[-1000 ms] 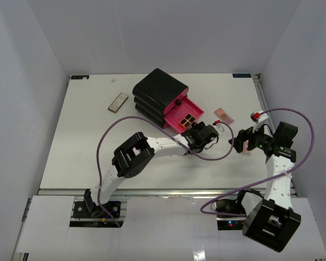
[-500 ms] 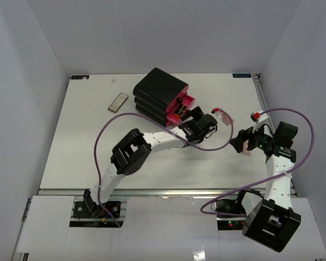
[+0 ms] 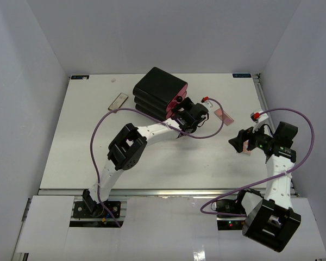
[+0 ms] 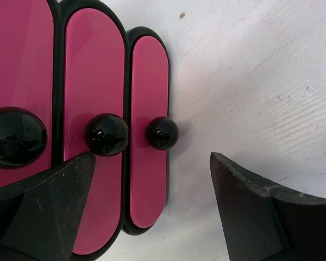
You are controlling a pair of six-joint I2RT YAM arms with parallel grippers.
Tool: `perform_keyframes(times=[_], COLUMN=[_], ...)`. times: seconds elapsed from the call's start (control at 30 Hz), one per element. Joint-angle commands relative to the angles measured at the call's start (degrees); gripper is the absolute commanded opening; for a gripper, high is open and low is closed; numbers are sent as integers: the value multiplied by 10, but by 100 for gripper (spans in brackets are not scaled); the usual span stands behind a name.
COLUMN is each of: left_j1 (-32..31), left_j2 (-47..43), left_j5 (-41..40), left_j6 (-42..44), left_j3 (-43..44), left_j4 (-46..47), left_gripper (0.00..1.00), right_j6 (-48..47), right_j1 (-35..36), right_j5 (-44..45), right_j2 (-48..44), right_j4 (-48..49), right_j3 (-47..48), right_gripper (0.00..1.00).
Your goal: Organize the makeup
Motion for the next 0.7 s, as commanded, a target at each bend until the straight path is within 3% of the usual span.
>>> perform_keyframes(times=[0.0, 0.03, 0.2, 0.37, 0.47, 0.67], left_j1=[7, 5, -15, -5, 32, 197], left_j2=[-42, -54, -157, -285, -369, -547], left_j5=[23, 35, 259, 362, 440, 601], left_j6=[-27, -35, -92, -139, -177, -279], left_j3=[11, 11, -12, -83, -140, -351], left_j4=[-17, -27, -70, -71, -66, 7], left_gripper=[98, 98, 98, 98, 98, 98], right_j6=[1, 0, -35, -63, -64, -17], right_j1=[-3, -3, -3, 5, 27, 175], right_j5=[-4, -6, -46, -78, -73, -6], right_j2=[-1, -1, 0, 19, 41, 137], right_j4=[17, 17, 2, -24, -31, 0], right_j3=[0, -1, -6, 2, 18, 84], right_gripper=[90, 90, 90, 90, 90, 90])
